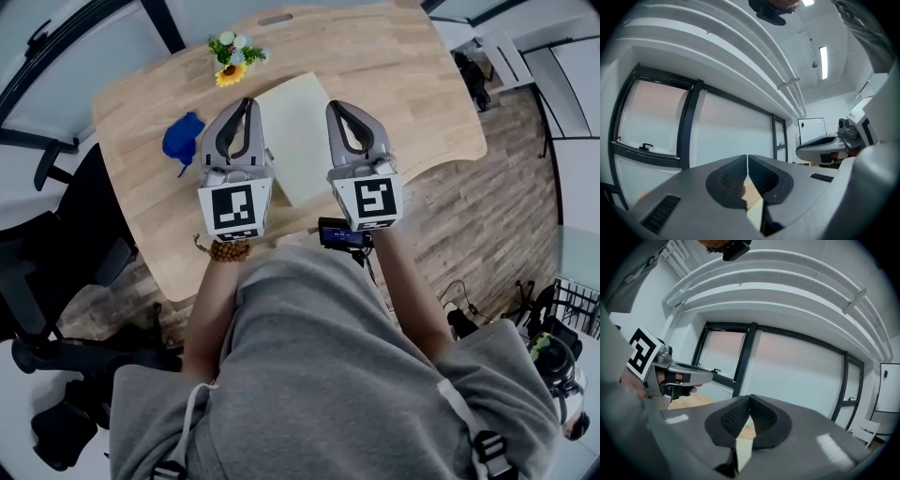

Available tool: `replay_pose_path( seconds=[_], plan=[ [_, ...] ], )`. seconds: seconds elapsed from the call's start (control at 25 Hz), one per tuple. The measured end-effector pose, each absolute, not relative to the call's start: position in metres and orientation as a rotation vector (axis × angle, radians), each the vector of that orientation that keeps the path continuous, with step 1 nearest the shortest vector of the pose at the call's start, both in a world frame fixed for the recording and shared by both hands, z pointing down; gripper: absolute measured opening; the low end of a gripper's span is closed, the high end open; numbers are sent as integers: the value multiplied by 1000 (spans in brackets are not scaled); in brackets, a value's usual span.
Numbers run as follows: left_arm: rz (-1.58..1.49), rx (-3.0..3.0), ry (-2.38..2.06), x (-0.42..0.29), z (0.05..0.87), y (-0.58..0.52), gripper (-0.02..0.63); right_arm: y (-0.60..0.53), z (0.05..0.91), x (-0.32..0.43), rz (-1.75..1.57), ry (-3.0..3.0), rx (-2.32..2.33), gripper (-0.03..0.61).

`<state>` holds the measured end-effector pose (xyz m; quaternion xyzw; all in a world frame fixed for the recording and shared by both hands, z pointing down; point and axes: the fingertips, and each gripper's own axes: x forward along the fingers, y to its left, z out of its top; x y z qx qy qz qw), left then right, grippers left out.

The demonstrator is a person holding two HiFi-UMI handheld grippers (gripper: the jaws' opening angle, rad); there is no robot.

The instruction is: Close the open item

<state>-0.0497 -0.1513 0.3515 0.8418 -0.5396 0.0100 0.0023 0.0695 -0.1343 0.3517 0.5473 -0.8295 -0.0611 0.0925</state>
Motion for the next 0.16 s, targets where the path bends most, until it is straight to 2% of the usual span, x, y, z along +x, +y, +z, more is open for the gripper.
replay_pose_path(
  seconds=[0.16],
  plan=[
    [54,2622,-1695,-53,355,-144,17,-128,352,68,-165,-2465,1611,12]
  ],
)
